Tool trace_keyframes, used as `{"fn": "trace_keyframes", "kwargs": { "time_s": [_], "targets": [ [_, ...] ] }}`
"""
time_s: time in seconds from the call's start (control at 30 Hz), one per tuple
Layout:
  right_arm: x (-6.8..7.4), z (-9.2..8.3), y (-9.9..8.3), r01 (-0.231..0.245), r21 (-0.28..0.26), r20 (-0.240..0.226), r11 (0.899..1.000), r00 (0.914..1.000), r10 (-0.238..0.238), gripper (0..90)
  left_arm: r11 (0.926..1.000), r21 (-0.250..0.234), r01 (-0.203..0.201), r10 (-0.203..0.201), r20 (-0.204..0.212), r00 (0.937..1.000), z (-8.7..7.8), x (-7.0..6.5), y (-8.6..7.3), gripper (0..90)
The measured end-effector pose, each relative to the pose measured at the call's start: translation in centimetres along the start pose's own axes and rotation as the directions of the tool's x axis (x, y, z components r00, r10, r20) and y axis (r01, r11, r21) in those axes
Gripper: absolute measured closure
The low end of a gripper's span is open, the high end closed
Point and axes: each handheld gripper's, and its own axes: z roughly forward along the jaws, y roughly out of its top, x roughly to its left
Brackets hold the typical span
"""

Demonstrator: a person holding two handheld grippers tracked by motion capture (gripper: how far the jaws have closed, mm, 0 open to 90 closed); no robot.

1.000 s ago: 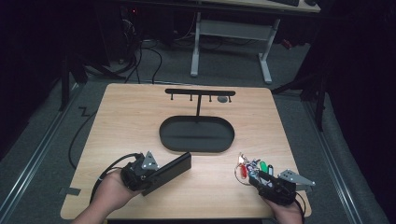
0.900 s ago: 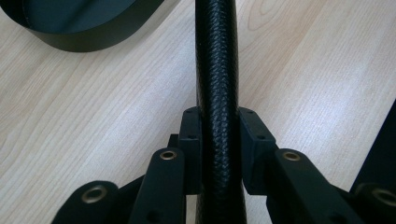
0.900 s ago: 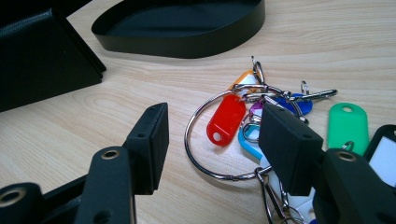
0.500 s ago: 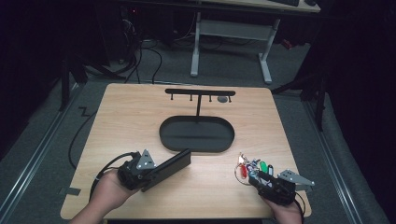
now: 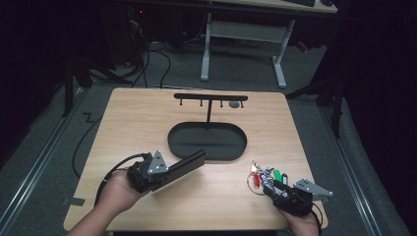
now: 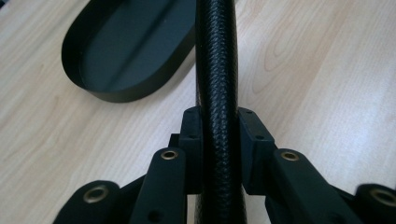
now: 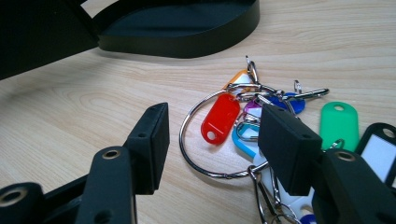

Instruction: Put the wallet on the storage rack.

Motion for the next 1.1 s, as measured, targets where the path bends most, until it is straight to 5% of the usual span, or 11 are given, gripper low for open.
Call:
{"fn": "trace_keyframes", "kwargs": {
  "time_s": [0.6, 1.0, 1.1],
  "targets": [
    [-0.5, -1.6, -0.4, -0.007, -0.024, 0.036, 1.0, 0.9993, 0.008, 44.0, 0.9961, -0.007, -0.088, 0.088, -0.046, 0.9951, 1.7, 2.3, 3.1, 74.6],
    [-0.1, -0.7, 0.1, -0.003, -0.022, 0.012, 1.0, 0.9999, 0.004, 44.0, 0.9853, 0.012, -0.17, 0.171, -0.09, 0.9812, 3.2, 2.9, 5.1, 74.6],
    [-0.1, -0.6, 0.3, 0.007, -0.024, 0.004, 1.0, 1.0, -0.007, 43.9, 0.9775, 0.008, -0.211, 0.211, -0.106, 0.9718, 3.8, 3.5, 6.2, 74.6]
  ]
}}
